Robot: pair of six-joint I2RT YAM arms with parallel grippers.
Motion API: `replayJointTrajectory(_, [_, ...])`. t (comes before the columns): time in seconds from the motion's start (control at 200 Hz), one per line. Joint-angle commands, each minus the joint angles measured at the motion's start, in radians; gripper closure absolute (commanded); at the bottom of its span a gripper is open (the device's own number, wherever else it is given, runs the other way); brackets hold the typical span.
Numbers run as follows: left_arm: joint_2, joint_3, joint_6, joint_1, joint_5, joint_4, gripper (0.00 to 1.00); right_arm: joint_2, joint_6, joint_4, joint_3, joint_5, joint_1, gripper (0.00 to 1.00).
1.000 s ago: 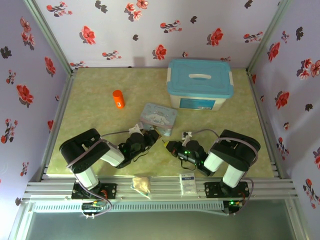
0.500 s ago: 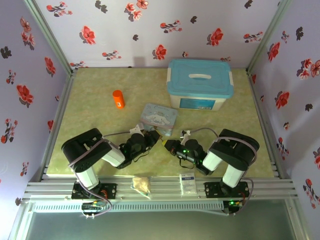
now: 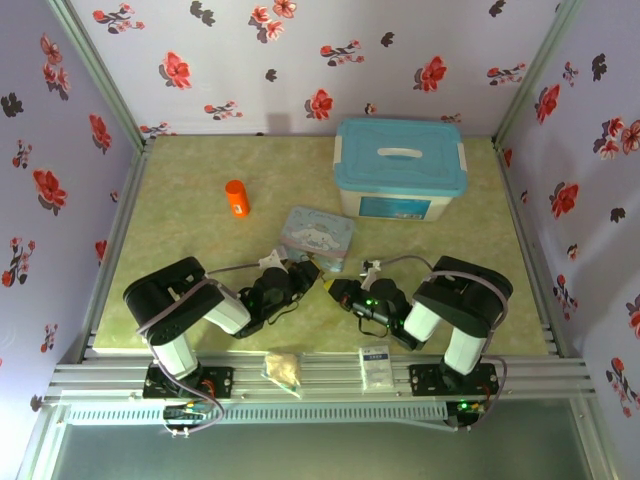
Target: Unlock the padlock with the key
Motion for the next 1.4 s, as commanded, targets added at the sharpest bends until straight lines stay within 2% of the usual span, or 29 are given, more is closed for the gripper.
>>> replayJointTrajectory(0.0, [-0.004, 0.006, -0.007, -0.029, 0.025, 0.084, 1.0, -0.022, 0.009, 0.021, -0.003, 0.012, -0.025, 1.0])
replayJointTrajectory(0.345, [0.01, 0.035, 0.0, -0.042, 0.033, 0.081, 1.0, -0.024, 0.023, 0.021, 0.02, 0.019, -0.008, 1.0])
replayJointTrajectory(0.595, [0.0, 0.029, -0.011, -0.065, 0.032, 0.062, 1.0, -0.032, 0.032, 0.021, 0.015, -0.027, -0.07, 1.0])
replayJointTrajectory(0.985, [0.035, 0.067, -0.011, -0.086, 0.049, 0.057, 1.0, -0.02, 0.008, 0.019, 0.083, -0.077, -0.07, 1.0])
replayJointTrajectory(1.29, [0.044, 0.092, -0.014, -0.099, 0.072, 0.055, 1.0, -0.158, -0.108, -0.273, 0.149, -0.096, -0.071, 1.0])
replayJointTrajectory(1.395, [0.049, 0.104, -0.025, -0.11, 0.097, 0.069, 1.0, -0.166, -0.126, -0.297, 0.192, -0.131, -0.072, 1.0])
